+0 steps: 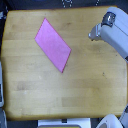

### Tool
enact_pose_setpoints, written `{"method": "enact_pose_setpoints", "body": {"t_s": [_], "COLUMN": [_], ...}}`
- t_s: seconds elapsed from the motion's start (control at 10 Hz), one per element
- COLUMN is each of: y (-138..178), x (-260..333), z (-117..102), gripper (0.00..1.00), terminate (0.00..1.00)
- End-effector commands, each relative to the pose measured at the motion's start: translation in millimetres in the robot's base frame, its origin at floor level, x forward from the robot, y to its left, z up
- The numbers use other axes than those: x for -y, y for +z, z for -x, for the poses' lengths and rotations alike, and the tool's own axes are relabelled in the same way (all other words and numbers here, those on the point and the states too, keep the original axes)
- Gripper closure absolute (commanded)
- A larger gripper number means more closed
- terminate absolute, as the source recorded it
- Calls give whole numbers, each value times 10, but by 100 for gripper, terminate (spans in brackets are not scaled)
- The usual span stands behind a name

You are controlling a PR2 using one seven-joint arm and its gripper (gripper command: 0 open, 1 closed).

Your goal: Folding a cloth

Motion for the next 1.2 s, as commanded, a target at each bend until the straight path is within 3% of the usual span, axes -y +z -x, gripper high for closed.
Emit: {"method": "enact_pose_setpoints", "body": {"t_s": [0.0, 0.4, 0.8, 1.1], "y": [0, -312, -618, -704], "x": [0, -137, -804, -1180], "z": [0, 25, 70, 246], "gripper": [0, 0, 0, 0], "terminate": [0, 0, 0, 0]}}
